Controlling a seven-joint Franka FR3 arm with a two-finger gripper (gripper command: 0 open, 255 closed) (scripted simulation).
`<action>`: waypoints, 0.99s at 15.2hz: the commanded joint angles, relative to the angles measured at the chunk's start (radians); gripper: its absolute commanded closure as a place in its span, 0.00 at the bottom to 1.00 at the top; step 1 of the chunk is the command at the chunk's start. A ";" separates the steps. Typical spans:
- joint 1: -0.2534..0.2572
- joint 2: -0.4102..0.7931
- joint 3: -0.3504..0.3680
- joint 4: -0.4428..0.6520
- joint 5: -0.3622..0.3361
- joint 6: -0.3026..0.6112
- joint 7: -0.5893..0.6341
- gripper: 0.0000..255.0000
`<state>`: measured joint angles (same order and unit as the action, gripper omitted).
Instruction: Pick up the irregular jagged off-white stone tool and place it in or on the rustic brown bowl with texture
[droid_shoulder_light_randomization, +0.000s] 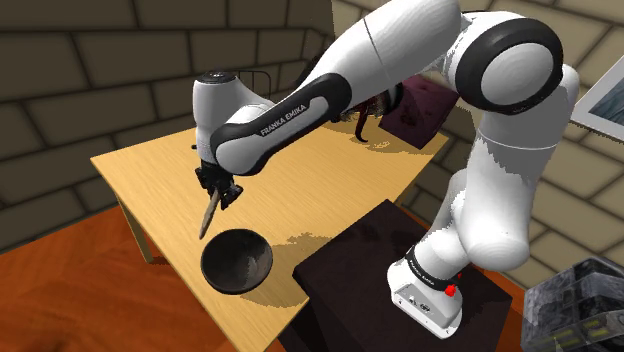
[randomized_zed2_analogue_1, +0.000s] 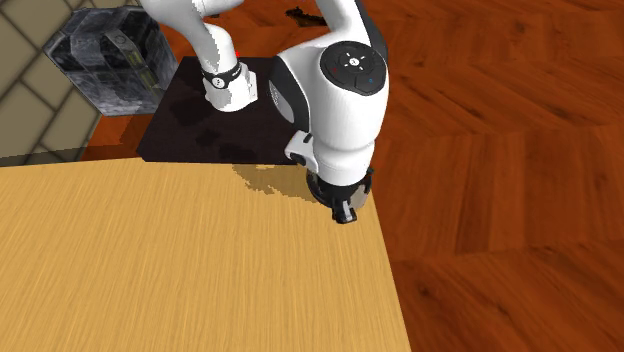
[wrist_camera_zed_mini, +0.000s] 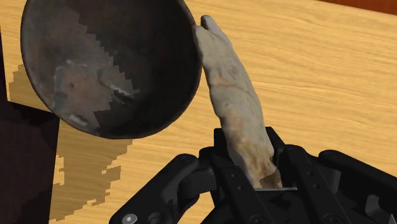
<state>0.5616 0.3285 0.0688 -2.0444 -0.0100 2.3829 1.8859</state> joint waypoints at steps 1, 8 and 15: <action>0.021 -0.054 0.011 -0.082 0.000 0.028 0.033 1.00; 0.090 -0.219 0.060 -0.318 0.009 0.102 0.148 1.00; 0.105 -0.176 0.069 -0.366 -0.005 0.193 0.181 1.00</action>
<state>0.6658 0.1386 0.1383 -2.4081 -0.0111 2.5582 2.0644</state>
